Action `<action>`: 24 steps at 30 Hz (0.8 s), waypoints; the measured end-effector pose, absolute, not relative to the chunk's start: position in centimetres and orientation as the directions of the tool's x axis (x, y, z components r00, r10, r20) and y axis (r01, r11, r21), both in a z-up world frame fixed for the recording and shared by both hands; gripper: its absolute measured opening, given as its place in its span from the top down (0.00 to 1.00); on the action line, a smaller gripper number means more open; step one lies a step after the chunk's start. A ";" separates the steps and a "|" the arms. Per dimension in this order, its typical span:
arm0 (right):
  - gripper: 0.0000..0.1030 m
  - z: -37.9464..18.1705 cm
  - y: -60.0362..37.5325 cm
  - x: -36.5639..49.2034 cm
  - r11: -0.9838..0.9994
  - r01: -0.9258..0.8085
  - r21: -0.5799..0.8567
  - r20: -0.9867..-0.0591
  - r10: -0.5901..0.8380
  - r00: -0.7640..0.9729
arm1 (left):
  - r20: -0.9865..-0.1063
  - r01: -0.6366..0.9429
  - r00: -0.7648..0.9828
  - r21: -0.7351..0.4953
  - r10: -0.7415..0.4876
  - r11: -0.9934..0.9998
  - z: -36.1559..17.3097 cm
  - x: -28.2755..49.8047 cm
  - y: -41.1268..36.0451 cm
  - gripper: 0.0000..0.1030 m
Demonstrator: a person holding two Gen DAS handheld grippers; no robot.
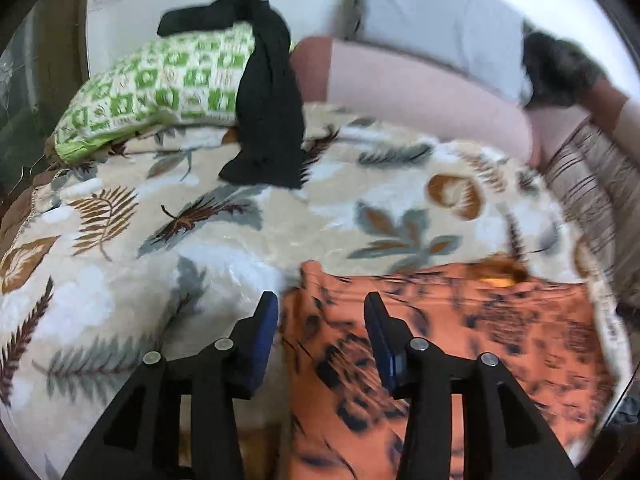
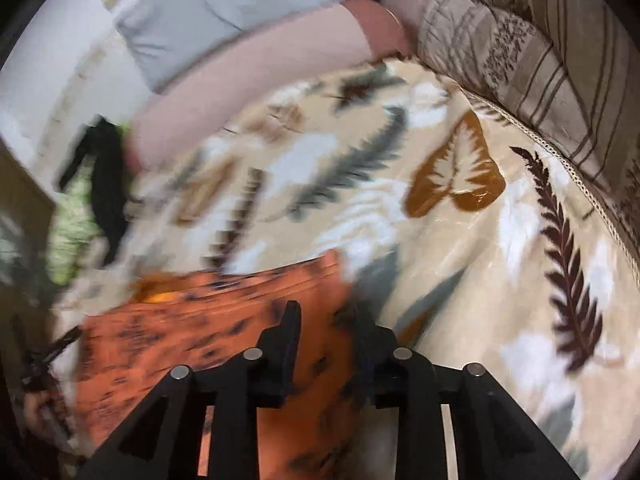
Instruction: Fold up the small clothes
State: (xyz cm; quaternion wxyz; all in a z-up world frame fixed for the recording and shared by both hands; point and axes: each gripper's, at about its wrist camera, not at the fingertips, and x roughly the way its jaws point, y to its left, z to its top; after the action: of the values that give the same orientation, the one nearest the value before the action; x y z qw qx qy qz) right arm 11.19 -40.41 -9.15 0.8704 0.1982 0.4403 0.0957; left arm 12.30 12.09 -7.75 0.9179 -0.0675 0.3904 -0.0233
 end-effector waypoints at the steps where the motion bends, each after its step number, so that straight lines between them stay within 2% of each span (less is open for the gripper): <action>1: 0.70 -8.5 -39.5 9.7 0.875 -0.022 0.483 -0.706 0.404 0.582 | -0.700 0.012 0.704 -0.159 -0.121 0.987 -7.2 11.1 11.6 0.49; 2: 0.63 -8.2 -38.6 8.6 0.846 -0.049 0.531 -0.683 0.461 0.566 | -0.688 0.035 0.711 -0.170 -0.144 0.985 -6.8 9.6 11.1 0.45; 3: 0.38 -8.3 -37.5 7.1 0.802 -0.086 0.591 -0.652 0.538 0.534 | -0.681 0.050 0.715 -0.176 -0.158 0.983 -6.8 8.0 10.3 0.35; 4: 0.27 -8.5 -37.0 6.3 0.787 -0.093 0.609 -0.641 0.558 0.526 | -0.677 0.063 0.717 -0.174 -0.166 0.983 -7.1 6.8 9.6 0.29; 5: 0.22 -9.2 -36.5 5.1 0.776 -0.087 0.625 -0.629 0.567 0.532 | -0.678 0.082 0.715 -0.160 -0.170 0.984 -7.9 5.4 8.5 0.28; 7: 0.22 -11.5 -36.5 3.9 0.777 -0.029 0.628 -0.646 0.542 0.537 | -0.716 0.105 0.679 -0.126 -0.163 0.987 -10.1 4.6 6.8 0.28; 9: 0.26 -15.7 -37.6 3.8 0.803 0.134 0.580 -0.738 0.449 0.504 | -0.818 0.107 0.566 -0.050 -0.102 0.993 -14.3 5.3 5.1 0.28; 10: 0.28 -16.2 -38.1 3.7 0.782 0.152 0.604 -0.726 0.461 0.510 | -0.827 0.108 0.558 -0.003 -0.063 0.994 -15.4 5.2 4.6 0.28; 12: 0.28 -13.8 -37.8 2.1 0.764 0.142 0.629 -0.684 0.457 0.568 | -0.799 0.116 0.601 0.037 -0.040 0.993 -14.1 4.1 4.0 0.28; 14: 0.28 -11.0 -36.8 0.4 0.787 0.058 0.615 -0.641 0.455 0.618 | -0.749 0.129 0.653 -0.042 -0.117 0.991 -11.8 3.0 4.3 0.28; 16: 0.24 -9.8 -35.6 -0.5 0.816 0.006 0.578 -0.633 0.444 0.634 | -0.714 0.115 0.693 -0.037 -0.106 0.993 -11.0 2.2 4.4 0.25; 18: 0.18 -12.2 -35.7 0.2 0.840 0.063 0.539 -0.698 0.404 0.591 | -0.751 0.097 0.655 -0.025 -0.083 0.995 -12.4 2.7 4.6 0.23; 19: 0.19 -14.0 -35.9 0.3 0.846 0.126 0.518 -0.748 0.376 0.546 | -0.803 0.081 0.592 -0.029 -0.071 0.996 -14.0 3.4 4.8 0.23; 20: 0.24 -16.1 -36.6 0.8 0.825 0.213 0.523 -0.788 0.374 0.489 | -0.836 0.073 0.545 -0.029 -0.064 0.997 -15.1 3.6 5.0 0.24; 21: 0.26 -15.7 -36.8 0.3 0.804 0.225 0.551 -0.763 0.374 0.527 | -0.828 0.071 0.557 -0.033 -0.068 0.997 -15.0 3.2 5.3 0.26; 24: 0.26 -10.5 -34.9 -1.9 0.831 0.095 0.548 -0.689 0.384 0.615 | -0.737 0.064 0.669 -0.072 -0.097 0.995 -11.3 0.6 6.0 0.26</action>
State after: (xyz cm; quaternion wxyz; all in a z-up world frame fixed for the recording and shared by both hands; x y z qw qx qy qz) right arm -1.87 -34.95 -10.53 0.8545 0.2782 0.4306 0.0845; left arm 0.62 6.02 -11.34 0.9132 -0.0200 0.4047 -0.0441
